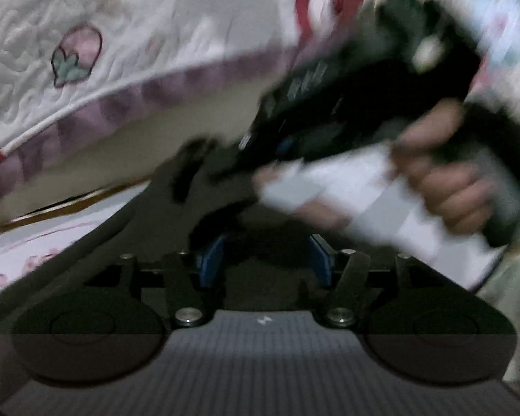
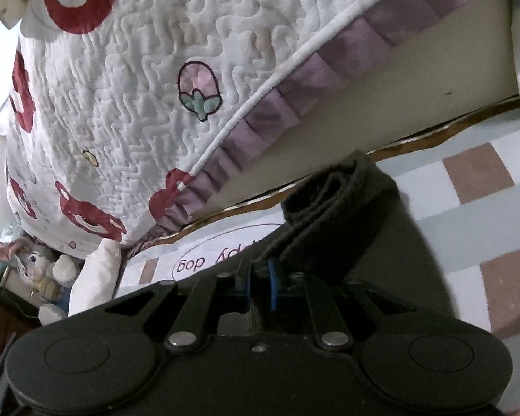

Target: Fold clothes

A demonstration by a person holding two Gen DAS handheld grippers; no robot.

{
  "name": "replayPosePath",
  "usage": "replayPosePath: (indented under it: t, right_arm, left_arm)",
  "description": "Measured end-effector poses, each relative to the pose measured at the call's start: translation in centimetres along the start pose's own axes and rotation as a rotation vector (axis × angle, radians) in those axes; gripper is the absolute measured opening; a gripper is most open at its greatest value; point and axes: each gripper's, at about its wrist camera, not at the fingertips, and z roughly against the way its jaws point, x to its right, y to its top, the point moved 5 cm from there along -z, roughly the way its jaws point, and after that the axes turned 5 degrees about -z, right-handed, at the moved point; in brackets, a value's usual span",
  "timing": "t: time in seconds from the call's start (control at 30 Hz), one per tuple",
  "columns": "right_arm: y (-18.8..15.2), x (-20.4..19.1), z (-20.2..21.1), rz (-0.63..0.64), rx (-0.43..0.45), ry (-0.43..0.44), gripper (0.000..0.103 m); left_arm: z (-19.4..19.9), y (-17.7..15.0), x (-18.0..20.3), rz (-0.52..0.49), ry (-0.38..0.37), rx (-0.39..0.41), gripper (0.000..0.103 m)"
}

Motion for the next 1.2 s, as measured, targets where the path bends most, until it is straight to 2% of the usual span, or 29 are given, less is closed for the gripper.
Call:
replayPosePath:
  t: [0.2,0.27,0.3,0.33,0.37,0.47,0.53,0.57,0.6,0.67,0.7,0.8,0.9,0.97,1.07,1.1,1.13,1.17,1.2]
  right_arm:
    - [0.3,-0.2,0.1,0.0,0.015,0.024,0.012]
    - [0.4,0.1,0.2,-0.022,0.019,0.04,0.012]
    - [0.4,0.2,0.2,-0.033,0.021,0.05,0.012]
    - [0.4,0.2,0.3,-0.044,0.022,0.064,0.012]
    - [0.5,0.3,0.4,-0.055,0.023,0.077,0.012]
    - [0.5,0.4,0.7,-0.089,0.026,0.118,0.012]
    - [0.7,0.5,0.7,-0.088,0.032,0.117,0.012]
    - [0.8,0.6,0.6,-0.087,0.038,0.111,0.012]
    - [0.8,0.8,0.5,-0.099,0.041,0.106,0.012]
    - [0.8,1.1,0.4,-0.129,0.038,0.087,0.012]
    - [0.8,1.0,0.5,-0.129,0.035,0.073,0.013]
    - [0.9,0.6,1.5,-0.095,0.02,0.001,0.016]
    - [1.0,0.4,2.8,-0.06,0.002,-0.068,0.018]
    - [0.4,1.1,3.2,-0.039,-0.045,-0.132,0.021]
    - [-1.1,2.1,3.1,-0.006,-0.155,-0.2,0.023]
    - [-1.4,2.1,3.2,0.014,-0.157,-0.228,0.023]
    - [-1.5,2.0,3.5,0.036,-0.133,-0.257,0.023]
    - [-1.4,1.9,3.6,0.055,-0.114,-0.274,0.023]
    - [-1.2,1.6,3.5,0.064,-0.104,-0.268,0.023]
  left_arm:
    - [-2.2,1.2,-0.4,0.023,-0.038,-0.046,0.058]
    - [-3.0,1.6,-0.5,0.031,-0.051,-0.061,0.051]
    - [-3.1,1.8,-0.3,0.028,-0.072,-0.061,0.034]
    - [-2.8,2.0,-0.1,0.023,-0.091,-0.056,0.028]
    - [-2.8,2.4,0.1,0.015,-0.092,-0.054,0.028]
    - [-3.3,3.2,0.7,-0.049,-0.051,-0.07,0.028]
    - [-3.6,3.4,0.8,-0.084,0.006,-0.087,0.004]
    - [-3.9,3.4,0.5,-0.081,0.042,-0.099,0.004]
    - [-4.2,3.4,-0.2,-0.05,0.08,-0.118,0.004]
    - [-4.4,3.7,-1.7,0.064,0.097,-0.135,0.004]
    - [-4.3,4.0,-2.4,0.112,0.092,-0.12,0.004]
    - [-3.3,4.8,-3.5,0.135,0.135,-0.076,0.003]
    - [-2.0,5.2,-5.4,0.238,0.126,-0.033,0.003]
    - [-1.9,4.7,-6.8,0.315,0.123,-0.052,0.004]
    - [-2.1,3.7,-7.2,0.288,0.144,-0.102,0.008]
    - [-1.9,3.5,-7.1,0.278,0.147,-0.115,0.017]
    - [-1.9,3.4,-7.1,0.29,0.148,-0.129,0.041]
    - [-1.9,3.2,-7.1,0.307,0.148,-0.144,0.052]
    - [-1.8,3.3,-7.1,0.324,0.142,-0.147,0.056]
